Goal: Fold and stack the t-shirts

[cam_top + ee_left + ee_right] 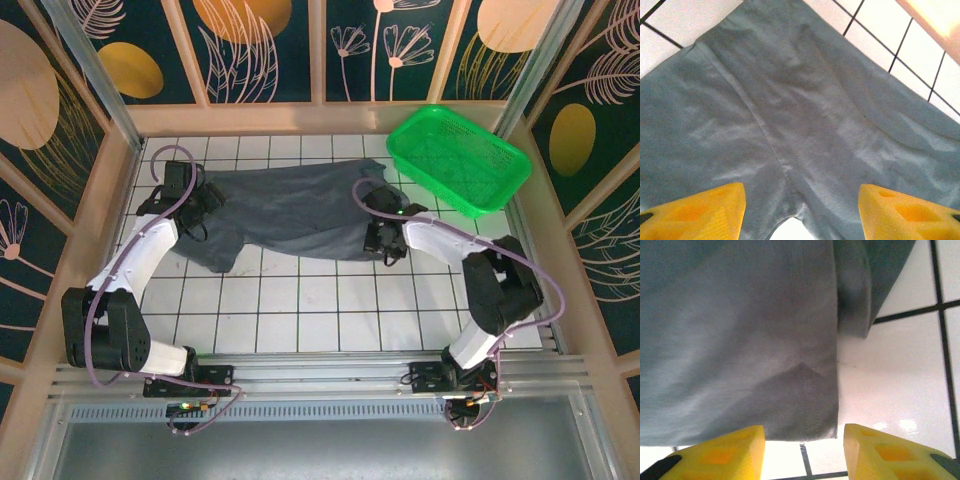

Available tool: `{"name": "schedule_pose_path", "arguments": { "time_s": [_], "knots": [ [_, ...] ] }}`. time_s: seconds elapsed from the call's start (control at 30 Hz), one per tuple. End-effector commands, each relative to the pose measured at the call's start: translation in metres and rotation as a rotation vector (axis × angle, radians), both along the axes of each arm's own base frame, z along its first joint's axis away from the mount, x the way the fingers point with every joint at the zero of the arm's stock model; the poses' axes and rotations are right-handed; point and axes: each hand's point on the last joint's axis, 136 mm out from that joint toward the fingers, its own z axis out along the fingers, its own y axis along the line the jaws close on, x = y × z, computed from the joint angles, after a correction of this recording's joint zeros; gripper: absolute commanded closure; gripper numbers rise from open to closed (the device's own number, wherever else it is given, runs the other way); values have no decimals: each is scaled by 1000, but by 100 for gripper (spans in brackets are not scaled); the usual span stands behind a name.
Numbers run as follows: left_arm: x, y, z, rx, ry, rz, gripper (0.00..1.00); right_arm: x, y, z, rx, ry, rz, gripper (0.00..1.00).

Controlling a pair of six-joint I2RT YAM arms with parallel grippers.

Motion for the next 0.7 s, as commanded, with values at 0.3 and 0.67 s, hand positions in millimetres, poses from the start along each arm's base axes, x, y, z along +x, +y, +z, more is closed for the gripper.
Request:
{"name": "schedule_pose_path", "arguments": {
  "time_s": [0.3,0.67],
  "knots": [
    [11,-6,36,-27,-104,-16,38,9,0,-38,-97,73,46,62],
    [8,2,36,10,-87,15,39,-1,-48,-1,-116,19,-167,100]
  ]
}}
